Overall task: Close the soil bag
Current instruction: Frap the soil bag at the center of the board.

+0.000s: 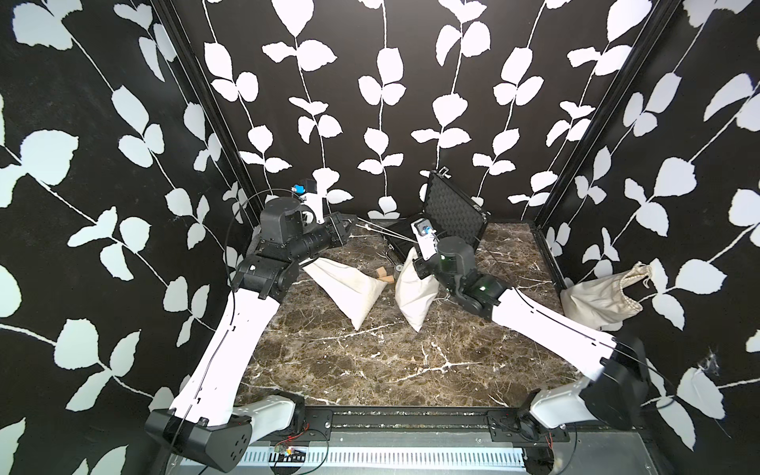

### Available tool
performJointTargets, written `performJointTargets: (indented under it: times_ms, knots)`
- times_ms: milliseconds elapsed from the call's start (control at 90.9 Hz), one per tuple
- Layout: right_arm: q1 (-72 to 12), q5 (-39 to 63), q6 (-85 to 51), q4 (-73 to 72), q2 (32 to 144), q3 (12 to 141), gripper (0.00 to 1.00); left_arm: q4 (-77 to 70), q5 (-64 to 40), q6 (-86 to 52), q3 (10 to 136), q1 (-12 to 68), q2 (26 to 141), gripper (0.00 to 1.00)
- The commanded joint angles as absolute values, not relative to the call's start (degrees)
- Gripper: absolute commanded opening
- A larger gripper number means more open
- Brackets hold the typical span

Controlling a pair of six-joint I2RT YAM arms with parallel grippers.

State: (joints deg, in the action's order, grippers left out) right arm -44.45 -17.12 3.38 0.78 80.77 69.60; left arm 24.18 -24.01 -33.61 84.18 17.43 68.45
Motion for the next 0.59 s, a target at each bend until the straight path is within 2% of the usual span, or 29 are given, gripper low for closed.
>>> performJointTargets:
  times_ms: [0,121,231,440,583]
  knots:
    - [-39.55,-28.59,6.79,18.56,78.37,70.27,0.15,15.29,-16.71,-32.96,89.59,13.45,63.13,0.0]
    - [-39.55,-25.82,7.34,20.18,76.82,72.77,0.18,15.64,-17.03,-32.87,90.47,13.45,62.08,0.0]
    - [-38.74,-29.57,8.4,17.92,78.63,69.73,0.22,16.4,-16.81,-32.59,90.54,13.41,60.69,0.0]
    - [-36.11,-30.48,5.82,11.5,82.79,61.08,0.21,17.12,-13.66,-32.18,86.4,13.46,58.95,0.0]
    - [-35.71,-30.23,7.02,13.87,81.53,61.75,0.21,17.35,-12.8,-31.94,84.72,13.28,58.75,0.0]
